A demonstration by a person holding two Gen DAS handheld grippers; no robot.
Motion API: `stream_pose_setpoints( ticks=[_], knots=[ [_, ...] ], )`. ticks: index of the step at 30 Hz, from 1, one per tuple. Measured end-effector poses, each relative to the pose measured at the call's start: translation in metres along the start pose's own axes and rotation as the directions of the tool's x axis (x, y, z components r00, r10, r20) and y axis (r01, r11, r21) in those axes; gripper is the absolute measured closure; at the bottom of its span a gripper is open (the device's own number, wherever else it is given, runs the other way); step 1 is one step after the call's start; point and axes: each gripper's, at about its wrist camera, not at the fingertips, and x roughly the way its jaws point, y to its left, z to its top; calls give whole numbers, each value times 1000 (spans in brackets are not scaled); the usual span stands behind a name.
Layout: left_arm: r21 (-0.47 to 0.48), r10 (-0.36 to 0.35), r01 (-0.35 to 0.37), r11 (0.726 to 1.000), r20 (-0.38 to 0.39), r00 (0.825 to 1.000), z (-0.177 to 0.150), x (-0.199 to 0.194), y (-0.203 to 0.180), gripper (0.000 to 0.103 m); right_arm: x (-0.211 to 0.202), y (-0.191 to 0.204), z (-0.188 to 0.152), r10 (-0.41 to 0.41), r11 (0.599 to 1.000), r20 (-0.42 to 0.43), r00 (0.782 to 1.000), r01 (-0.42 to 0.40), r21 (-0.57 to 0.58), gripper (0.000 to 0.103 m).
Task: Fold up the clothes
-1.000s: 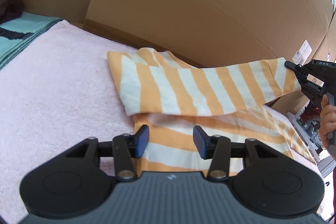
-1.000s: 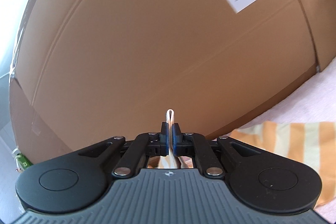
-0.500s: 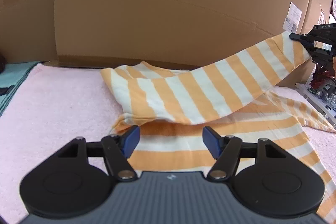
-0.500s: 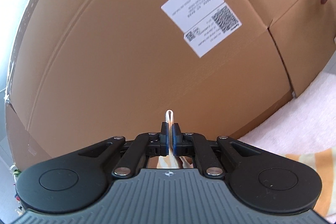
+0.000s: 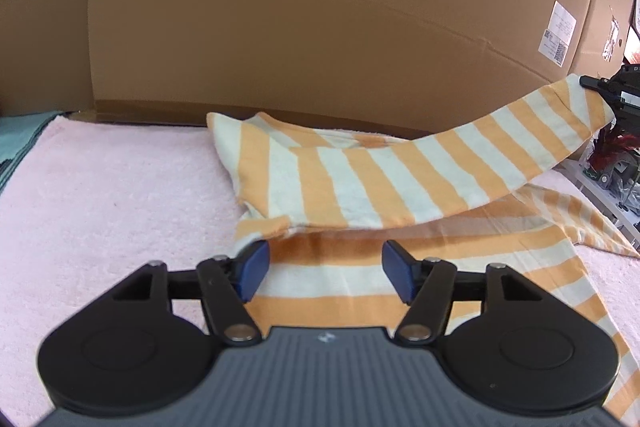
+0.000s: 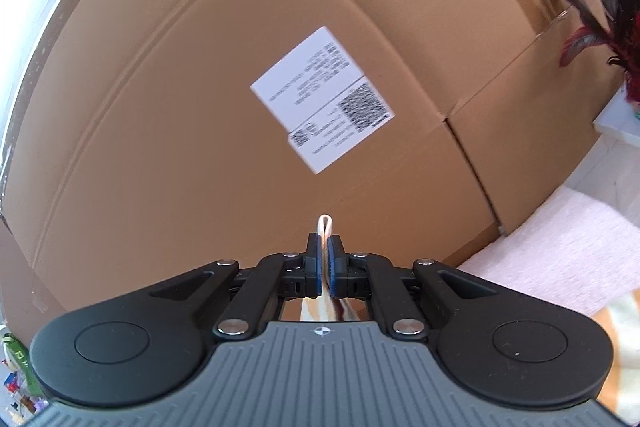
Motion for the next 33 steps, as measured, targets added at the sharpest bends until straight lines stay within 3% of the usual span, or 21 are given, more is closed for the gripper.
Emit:
stream_pose_setpoints(
  ticks=[9,13,16,18,23,26,29,32,33],
  knots=[
    [26,12,-11,1000,-8,1000,2,0,-5,32,-16,-25,11,-36,999,44,998,35,21,99],
    [51,23,-23,998,2,1000,0,-9,-11,25,-24,-33,16,-54,999,76,996,53,14,102],
    [79,39,-41,996,20,999,-3,-22,-13,25,-22,-41,9,-87,996,5,996,87,-5,100],
    [97,63,-67,993,45,997,-8,-38,-9,22,-20,-50,-3,-110,994,-69,992,108,-27,92],
    [102,142,-147,984,56,988,-24,-73,13,17,-11,-81,-37,-213,977,-242,946,205,-57,79],
    [65,172,-173,983,26,985,-34,-81,28,17,-1,-92,-50,-212,977,-298,931,211,-37,77],
    [12,154,-154,988,-4,988,-43,-82,37,17,2,-82,-56,-198,980,-291,936,191,-54,72],
    [-19,121,-122,992,-23,992,-50,-80,38,23,0,-63,-59,-190,979,-270,944,164,-117,98],
    [-21,107,-107,994,-35,994,-51,-77,36,30,-2,-57,-60,-191,977,-256,948,160,-139,98]
  ],
)
